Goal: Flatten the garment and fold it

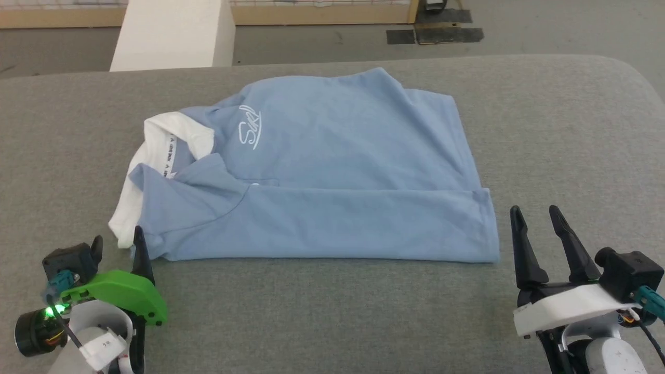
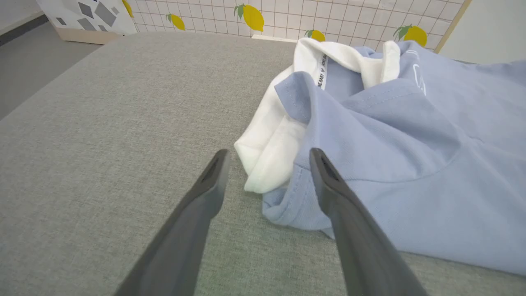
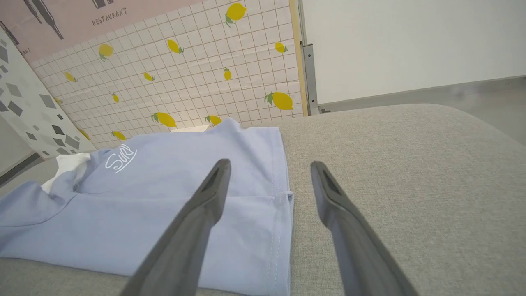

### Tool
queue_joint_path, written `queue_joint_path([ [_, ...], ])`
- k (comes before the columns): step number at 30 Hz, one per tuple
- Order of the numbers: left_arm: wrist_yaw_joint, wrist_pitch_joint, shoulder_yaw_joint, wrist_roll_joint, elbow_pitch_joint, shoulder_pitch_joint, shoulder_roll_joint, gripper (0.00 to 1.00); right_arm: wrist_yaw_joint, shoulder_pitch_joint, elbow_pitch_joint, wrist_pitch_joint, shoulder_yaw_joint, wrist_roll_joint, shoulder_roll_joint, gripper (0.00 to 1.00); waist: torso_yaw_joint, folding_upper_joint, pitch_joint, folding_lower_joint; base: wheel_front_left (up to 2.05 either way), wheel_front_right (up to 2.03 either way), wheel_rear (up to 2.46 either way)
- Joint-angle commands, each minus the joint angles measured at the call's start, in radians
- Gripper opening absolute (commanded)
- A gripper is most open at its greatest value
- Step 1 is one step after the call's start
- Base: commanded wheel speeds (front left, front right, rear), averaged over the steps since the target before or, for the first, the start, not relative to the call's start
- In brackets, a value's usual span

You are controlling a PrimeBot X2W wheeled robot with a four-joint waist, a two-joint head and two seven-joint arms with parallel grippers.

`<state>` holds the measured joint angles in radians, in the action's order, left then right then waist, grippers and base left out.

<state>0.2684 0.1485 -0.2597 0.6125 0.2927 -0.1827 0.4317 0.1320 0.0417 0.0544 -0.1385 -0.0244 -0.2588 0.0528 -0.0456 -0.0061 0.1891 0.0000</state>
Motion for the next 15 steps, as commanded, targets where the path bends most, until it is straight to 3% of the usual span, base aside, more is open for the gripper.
queue_joint_path([
  [1, 0.009, -0.021, 0.008, 0.019, 0.005, -0.001, -0.001, 1.00, -0.001, -0.009, -0.002, -0.013, 0.005, -0.011, -0.002, 1.00, -0.015, 0.0061, 0.003, 0.0000, 0.00, 0.00, 0.00],
  [8, 0.064, -0.226, 0.044, 0.103, 0.072, -0.058, 0.015, 1.00, -0.001, 0.008, 0.003, -0.023, 0.036, -0.011, -0.002, 1.00, -0.053, 0.0061, 0.029, 0.0000, 0.00, 0.00, 0.00],
  [14, 0.020, -0.413, 0.022, 0.179, 0.078, -0.079, 0.031, 1.00, -0.001, 0.012, 0.008, -0.010, 0.048, -0.012, -0.002, 1.00, -0.073, 0.0061, 0.041, 0.0000, 0.00, 0.00, 0.00],
  [15, 0.013, -0.429, 0.022, 0.188, 0.073, -0.080, 0.033, 0.45, -0.001, 0.011, 0.011, -0.005, 0.050, -0.011, -0.002, 1.00, -0.074, 0.0061, 0.042, 0.0000, 0.00, 0.00, 0.00],
])
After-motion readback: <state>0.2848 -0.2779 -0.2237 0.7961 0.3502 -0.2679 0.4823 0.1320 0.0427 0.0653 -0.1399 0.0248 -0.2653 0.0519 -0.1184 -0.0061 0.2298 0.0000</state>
